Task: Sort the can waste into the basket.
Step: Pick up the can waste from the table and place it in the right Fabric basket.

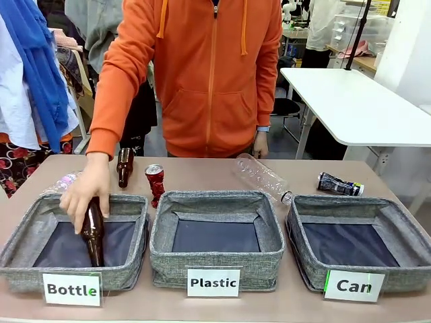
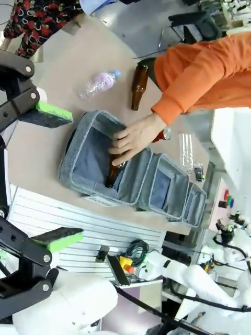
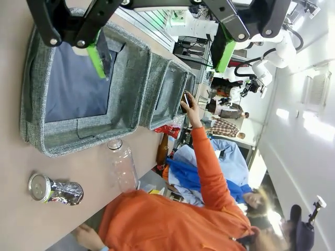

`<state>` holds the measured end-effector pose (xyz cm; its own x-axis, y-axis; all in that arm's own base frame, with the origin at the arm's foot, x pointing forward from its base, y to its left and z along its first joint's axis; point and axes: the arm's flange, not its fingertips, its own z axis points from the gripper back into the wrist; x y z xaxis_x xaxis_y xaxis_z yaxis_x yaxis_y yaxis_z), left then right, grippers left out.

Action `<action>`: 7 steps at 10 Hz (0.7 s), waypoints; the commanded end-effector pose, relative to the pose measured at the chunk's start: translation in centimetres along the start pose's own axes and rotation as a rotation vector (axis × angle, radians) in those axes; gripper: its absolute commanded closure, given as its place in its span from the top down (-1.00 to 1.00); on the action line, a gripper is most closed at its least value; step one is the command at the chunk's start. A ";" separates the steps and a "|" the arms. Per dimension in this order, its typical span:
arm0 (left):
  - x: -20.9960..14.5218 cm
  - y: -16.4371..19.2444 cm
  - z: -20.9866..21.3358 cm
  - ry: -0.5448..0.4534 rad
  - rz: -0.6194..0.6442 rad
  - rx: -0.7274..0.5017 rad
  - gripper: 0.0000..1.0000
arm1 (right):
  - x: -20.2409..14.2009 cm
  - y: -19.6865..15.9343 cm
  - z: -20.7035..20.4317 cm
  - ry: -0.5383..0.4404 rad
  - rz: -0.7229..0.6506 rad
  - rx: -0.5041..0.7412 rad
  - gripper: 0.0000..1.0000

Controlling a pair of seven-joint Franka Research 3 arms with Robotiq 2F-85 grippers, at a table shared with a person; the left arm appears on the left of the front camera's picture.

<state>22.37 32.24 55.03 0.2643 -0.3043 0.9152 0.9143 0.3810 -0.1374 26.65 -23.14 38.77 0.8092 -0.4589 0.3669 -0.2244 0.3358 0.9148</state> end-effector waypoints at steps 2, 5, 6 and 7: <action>-0.5 1.2 -2.2 -0.031 -0.021 0.017 0.99 | 0.1 -0.1 -0.1 -0.018 0.030 0.020 1.00; 0.9 3.6 -7.0 -0.001 -0.001 -0.132 0.99 | 0.1 -0.1 -0.1 -0.018 0.030 0.020 1.00; 1.1 6.0 -10.7 0.035 0.133 -0.057 0.99 | 0.1 -0.1 -0.1 -0.018 0.030 0.020 1.00; 1.4 7.7 -15.0 0.085 0.144 -0.130 0.99 | 0.1 -0.1 -0.1 -0.018 0.030 0.020 1.00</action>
<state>31.94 24.16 50.52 0.3561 -0.3245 0.8763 0.9155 0.3093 -0.2574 26.65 -23.12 38.79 0.8093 -0.4578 0.3681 -0.2263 0.3352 0.9145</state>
